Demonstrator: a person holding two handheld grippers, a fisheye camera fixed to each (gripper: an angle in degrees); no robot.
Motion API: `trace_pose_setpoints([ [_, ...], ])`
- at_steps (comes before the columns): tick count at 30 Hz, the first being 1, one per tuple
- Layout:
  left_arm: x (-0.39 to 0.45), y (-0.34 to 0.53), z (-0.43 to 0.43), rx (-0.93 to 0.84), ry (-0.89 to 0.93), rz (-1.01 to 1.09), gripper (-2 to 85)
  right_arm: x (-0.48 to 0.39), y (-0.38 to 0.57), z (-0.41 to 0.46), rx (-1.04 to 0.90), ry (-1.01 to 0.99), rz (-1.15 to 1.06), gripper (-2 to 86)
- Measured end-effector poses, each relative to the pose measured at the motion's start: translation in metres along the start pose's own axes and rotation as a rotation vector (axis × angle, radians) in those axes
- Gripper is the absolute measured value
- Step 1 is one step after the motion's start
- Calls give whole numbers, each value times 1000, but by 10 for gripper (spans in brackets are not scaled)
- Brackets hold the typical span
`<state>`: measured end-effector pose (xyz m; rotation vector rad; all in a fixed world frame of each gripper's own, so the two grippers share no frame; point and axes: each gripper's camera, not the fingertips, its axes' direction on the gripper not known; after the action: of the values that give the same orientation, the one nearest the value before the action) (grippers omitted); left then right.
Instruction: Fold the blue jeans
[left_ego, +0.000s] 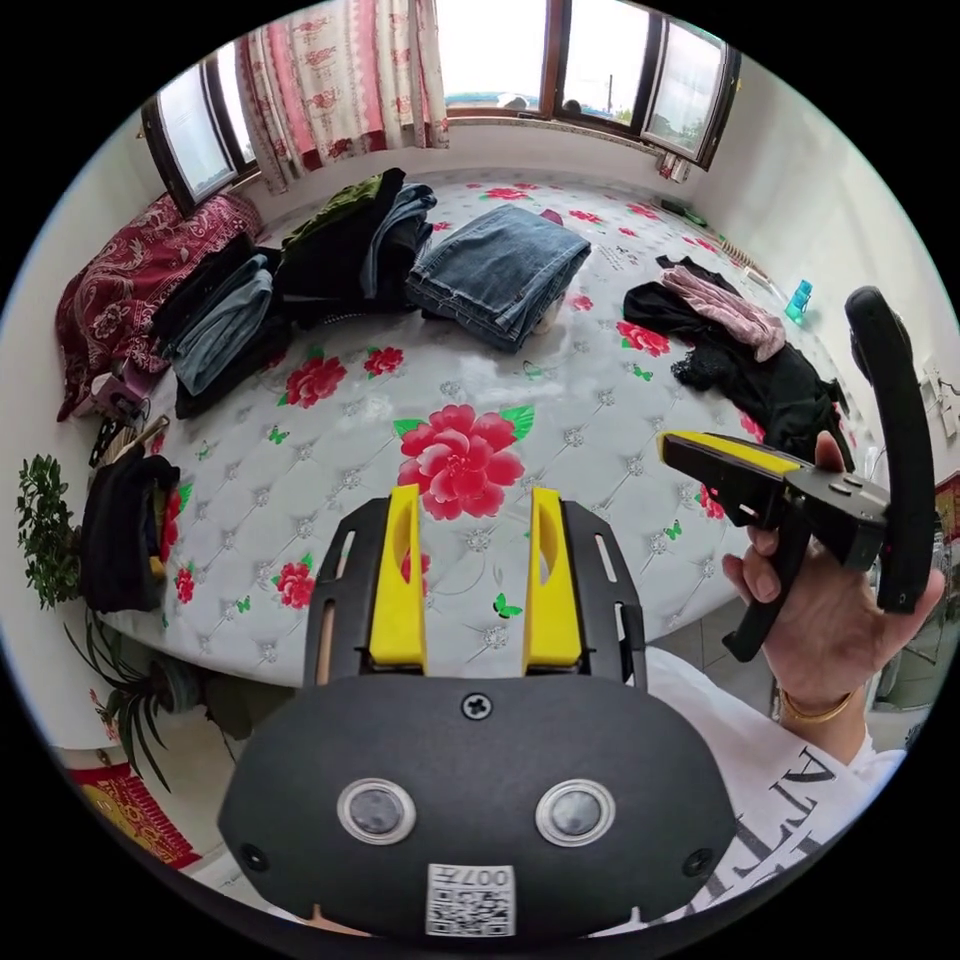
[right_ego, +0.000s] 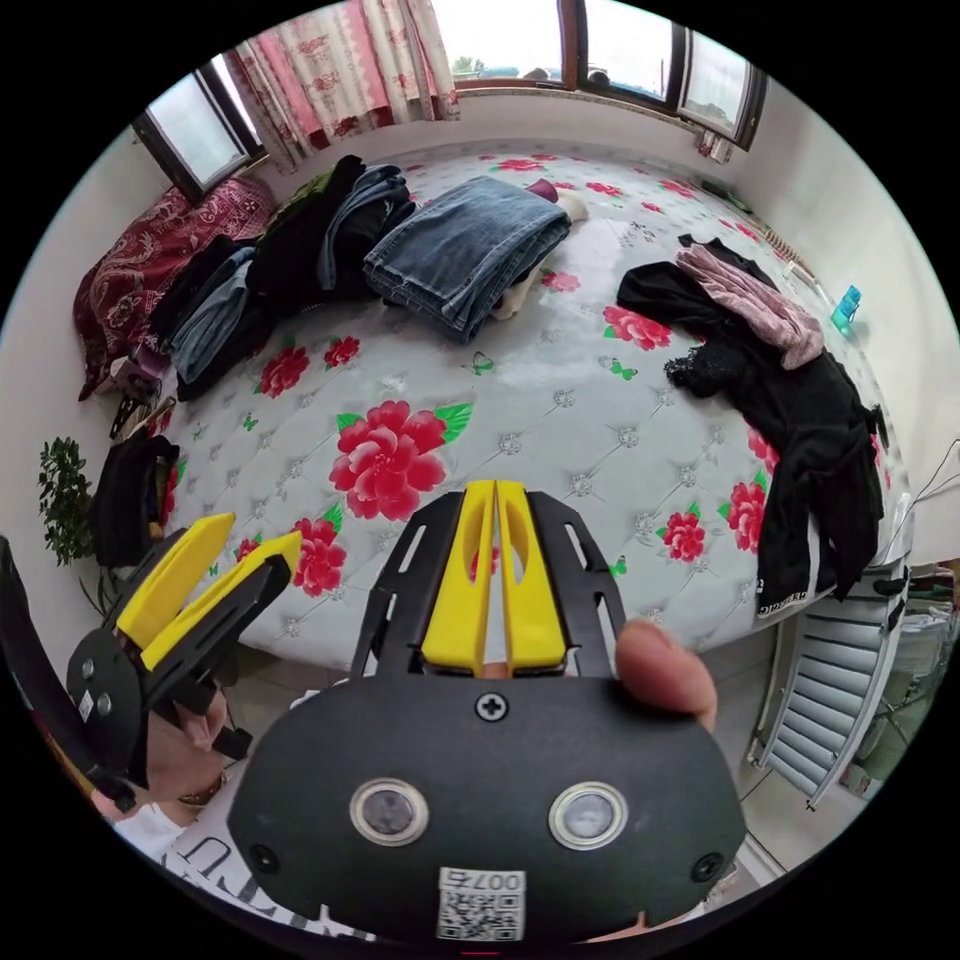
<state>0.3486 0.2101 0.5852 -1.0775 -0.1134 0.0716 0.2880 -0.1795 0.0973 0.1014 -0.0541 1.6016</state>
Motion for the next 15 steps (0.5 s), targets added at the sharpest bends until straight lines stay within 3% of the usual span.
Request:
trace_pose_setpoints([
  [9,34,29,-51,69,-171,-18,126,-9,6,-53,44,27,22,-3],
  [15,46,44,-68,51,-177,-45,125,-22,8,-83,68,38,17,-3],
])
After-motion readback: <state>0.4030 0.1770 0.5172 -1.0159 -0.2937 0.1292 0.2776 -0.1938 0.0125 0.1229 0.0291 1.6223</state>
